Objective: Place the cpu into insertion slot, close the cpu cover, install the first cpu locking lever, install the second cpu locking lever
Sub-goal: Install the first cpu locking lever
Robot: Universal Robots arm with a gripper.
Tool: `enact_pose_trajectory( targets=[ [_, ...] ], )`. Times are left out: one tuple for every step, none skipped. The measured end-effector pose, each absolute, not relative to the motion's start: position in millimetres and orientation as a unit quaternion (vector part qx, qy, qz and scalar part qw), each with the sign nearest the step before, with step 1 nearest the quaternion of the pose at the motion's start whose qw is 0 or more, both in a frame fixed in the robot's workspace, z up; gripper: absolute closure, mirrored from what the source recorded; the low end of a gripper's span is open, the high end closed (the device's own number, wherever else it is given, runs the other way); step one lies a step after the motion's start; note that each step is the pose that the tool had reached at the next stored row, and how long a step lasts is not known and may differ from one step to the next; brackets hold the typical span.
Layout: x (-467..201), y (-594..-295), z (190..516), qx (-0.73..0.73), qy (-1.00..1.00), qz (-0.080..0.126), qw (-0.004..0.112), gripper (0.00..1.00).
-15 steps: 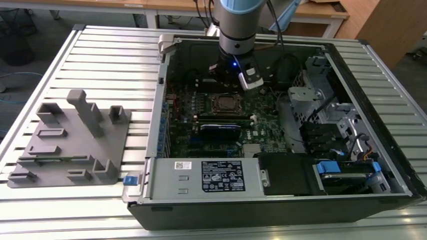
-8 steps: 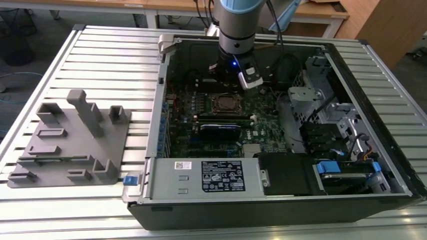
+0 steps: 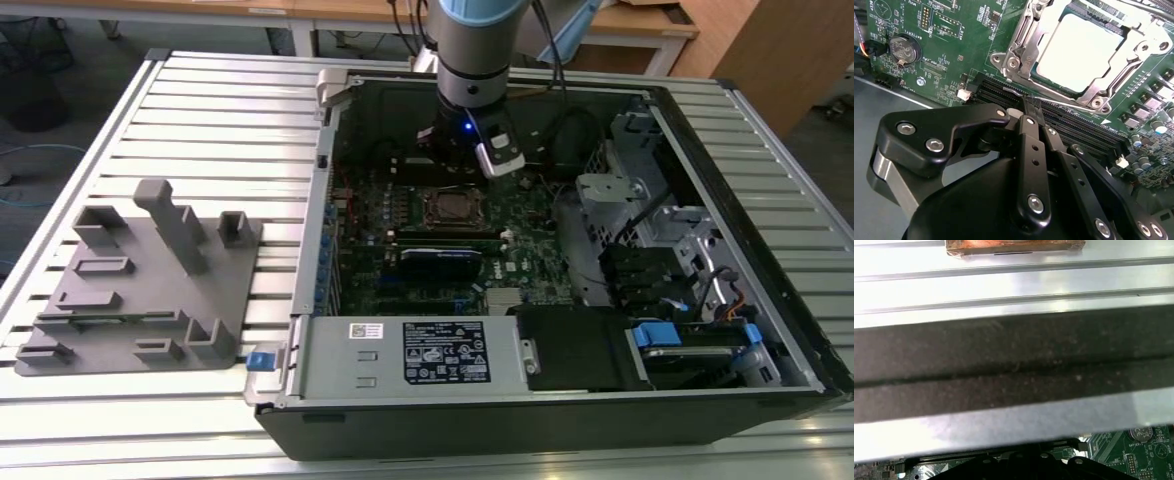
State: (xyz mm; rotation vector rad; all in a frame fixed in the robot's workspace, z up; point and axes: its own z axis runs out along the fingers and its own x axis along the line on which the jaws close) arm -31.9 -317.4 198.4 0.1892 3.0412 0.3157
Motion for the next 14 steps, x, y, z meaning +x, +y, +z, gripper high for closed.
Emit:
enact_pose_trajectory(
  targets=[
    [-31.9,-317.3,198.2,0.062,0.992,0.103,0.039,0.89],
    [-31.9,-317.2,198.1,0.062,0.992,0.102,0.039,0.89],
    [-31.9,-317.4,198.1,0.062,0.992,0.1,0.039,0.89],
    [-32.0,-317.8,198.1,0.062,0.992,0.1,0.039,0.89],
    [-31.9,-318.4,198.1,0.062,0.992,0.099,0.039,0.89],
    [-32.0,-319.1,198.1,0.062,0.993,0.098,0.039,0.89],
    [-31.9,-319.9,198.1,0.061,0.993,0.097,0.039,0.89],
    [-31.9,-320.6,198.1,0.061,0.993,0.097,0.04,0.89],
    [-32.0,-321.1,198.0,0.061,0.993,0.096,0.04,0.89],
    [-32.0,-321.2,198.0,0.062,0.993,0.095,0.04,0.89],
    [-31.9,-321.2,197.9,0.061,0.993,0.095,0.04,0.89],
    [-31.9,-321.3,197.7,0.061,0.993,0.094,0.04,0.89],
    [-31.9,-321.3,197.5,0.061,0.993,0.093,0.04,0.89],
    [-31.9,-321.3,197.3,0.061,0.993,0.093,0.04,0.89]
  ],
)
